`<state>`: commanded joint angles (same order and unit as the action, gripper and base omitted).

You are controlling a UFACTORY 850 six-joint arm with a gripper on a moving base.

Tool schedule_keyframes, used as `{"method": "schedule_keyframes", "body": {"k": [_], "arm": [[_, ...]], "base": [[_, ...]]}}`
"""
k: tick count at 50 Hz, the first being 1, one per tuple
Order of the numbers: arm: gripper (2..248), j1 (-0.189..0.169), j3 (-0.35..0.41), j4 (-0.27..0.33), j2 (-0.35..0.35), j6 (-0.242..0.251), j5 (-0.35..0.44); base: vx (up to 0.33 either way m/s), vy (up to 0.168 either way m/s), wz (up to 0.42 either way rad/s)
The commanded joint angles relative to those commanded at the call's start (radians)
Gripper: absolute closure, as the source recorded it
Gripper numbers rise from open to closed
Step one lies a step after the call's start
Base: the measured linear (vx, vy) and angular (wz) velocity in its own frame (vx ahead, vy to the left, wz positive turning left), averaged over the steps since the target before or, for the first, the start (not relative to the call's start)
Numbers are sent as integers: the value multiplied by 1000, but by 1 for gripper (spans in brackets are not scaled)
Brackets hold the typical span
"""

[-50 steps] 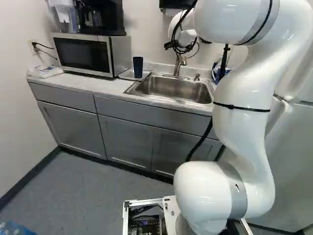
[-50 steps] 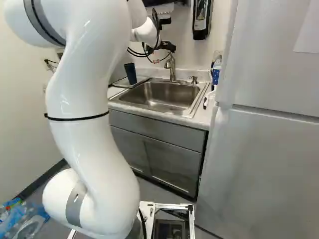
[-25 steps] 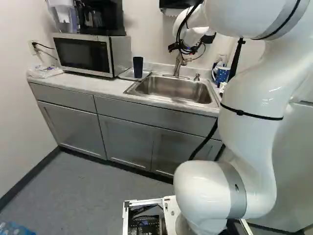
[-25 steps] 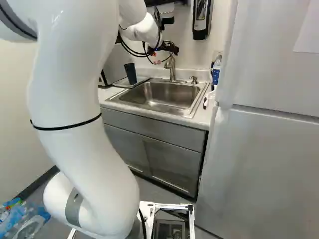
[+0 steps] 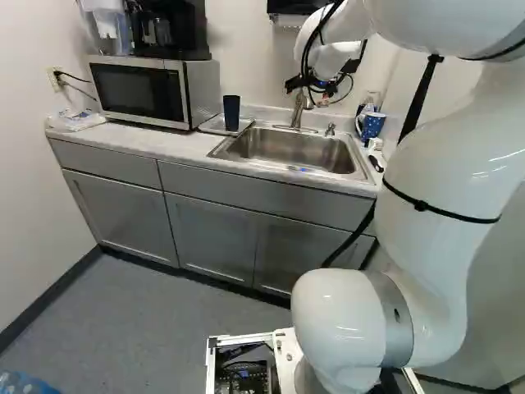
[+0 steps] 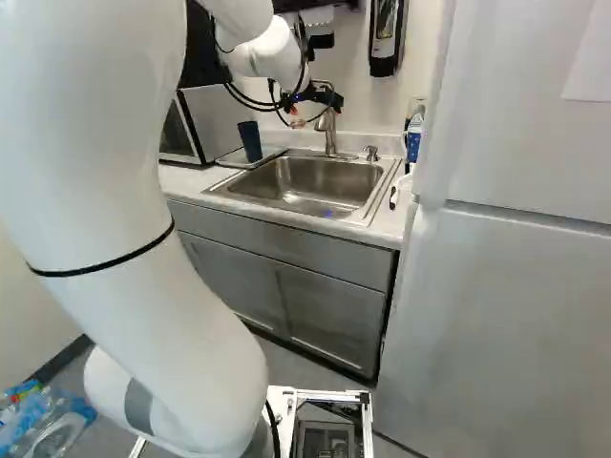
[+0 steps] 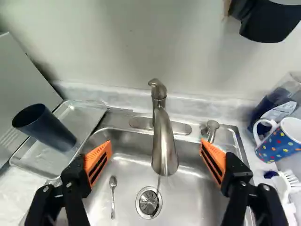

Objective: Rinse the cup and place it in the tray

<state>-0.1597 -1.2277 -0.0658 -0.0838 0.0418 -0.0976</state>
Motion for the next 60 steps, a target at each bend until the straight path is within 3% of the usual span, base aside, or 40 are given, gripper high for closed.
{"method": "schedule_keyframes", "body": {"k": [60], "arm": [[3, -31, 294, 0, 304, 0, -222]], "base": [[0, 0, 0]]}}
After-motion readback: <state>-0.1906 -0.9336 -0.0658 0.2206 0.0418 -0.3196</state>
